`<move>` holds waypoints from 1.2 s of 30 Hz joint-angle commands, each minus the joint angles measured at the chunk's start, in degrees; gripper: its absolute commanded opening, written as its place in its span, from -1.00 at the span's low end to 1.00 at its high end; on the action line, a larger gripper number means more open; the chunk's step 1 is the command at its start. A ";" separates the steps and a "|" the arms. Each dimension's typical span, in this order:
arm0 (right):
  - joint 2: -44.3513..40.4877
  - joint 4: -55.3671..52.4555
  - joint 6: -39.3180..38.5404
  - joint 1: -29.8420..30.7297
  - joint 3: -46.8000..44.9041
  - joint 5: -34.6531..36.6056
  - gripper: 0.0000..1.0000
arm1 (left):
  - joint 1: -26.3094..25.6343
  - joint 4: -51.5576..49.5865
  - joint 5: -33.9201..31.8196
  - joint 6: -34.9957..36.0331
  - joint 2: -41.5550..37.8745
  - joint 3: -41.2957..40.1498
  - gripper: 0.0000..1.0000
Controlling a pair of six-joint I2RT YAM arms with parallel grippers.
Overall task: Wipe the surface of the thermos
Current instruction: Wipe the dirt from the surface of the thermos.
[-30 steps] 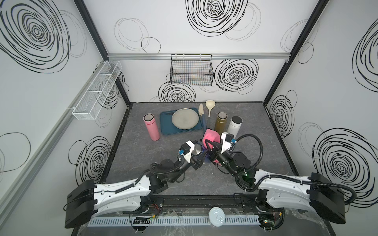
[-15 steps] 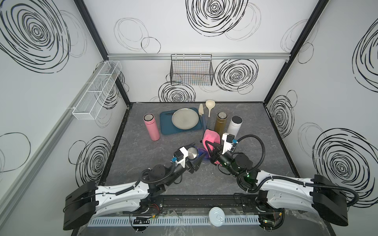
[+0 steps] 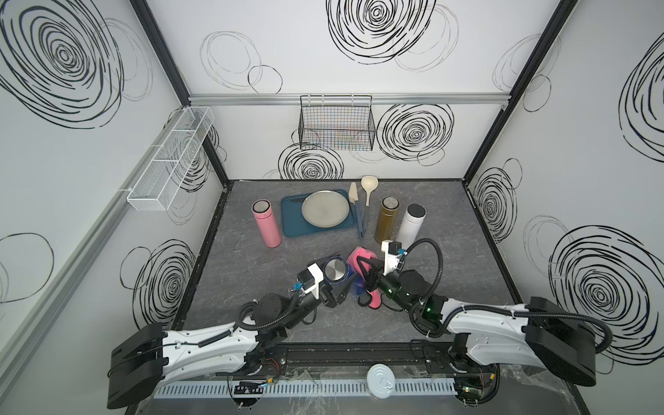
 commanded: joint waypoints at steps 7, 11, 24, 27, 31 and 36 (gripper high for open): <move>-14.92 -10.82 -8.80 1.06 7.22 -3.60 -1.00 | 0.18 2.66 7.23 13.12 2.11 3.05 -1.00; -18.36 -13.05 -13.15 5.24 7.39 -4.24 -1.00 | 0.22 3.51 9.74 18.93 5.15 2.79 -1.00; -18.04 -27.36 -19.31 13.81 10.12 -4.78 -1.00 | 0.91 5.41 5.11 25.18 12.20 4.13 -1.00; -17.10 -28.62 -17.79 13.91 9.01 -1.85 -1.00 | 1.02 7.59 3.65 23.80 11.84 3.28 -1.00; -14.16 -30.91 -17.32 13.79 9.85 -0.86 -1.00 | 1.19 6.61 2.52 22.42 10.62 3.71 -1.00; -9.29 -38.11 -16.64 13.00 15.39 3.99 -1.00 | 1.20 6.25 1.64 20.60 9.36 3.94 -1.00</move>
